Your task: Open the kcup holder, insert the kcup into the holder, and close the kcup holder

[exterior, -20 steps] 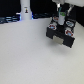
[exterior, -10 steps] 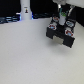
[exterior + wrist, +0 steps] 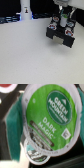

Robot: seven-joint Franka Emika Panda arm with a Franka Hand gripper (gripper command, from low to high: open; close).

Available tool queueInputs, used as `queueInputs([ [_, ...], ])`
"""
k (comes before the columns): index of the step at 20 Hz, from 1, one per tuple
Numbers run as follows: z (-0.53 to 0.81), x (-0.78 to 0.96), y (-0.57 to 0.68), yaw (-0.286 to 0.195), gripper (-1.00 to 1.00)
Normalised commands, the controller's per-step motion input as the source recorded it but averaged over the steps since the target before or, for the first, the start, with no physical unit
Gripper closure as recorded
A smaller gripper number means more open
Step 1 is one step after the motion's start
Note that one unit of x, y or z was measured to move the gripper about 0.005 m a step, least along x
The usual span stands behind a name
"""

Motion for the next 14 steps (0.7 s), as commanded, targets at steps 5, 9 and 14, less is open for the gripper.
queueInputs([
  [5, -0.19, -0.08, 0.06, 0.060, 1.00],
  [9, -0.18, -0.03, -0.01, 0.021, 1.00],
  [14, 0.19, 0.00, -0.11, -0.028, 1.00],
])
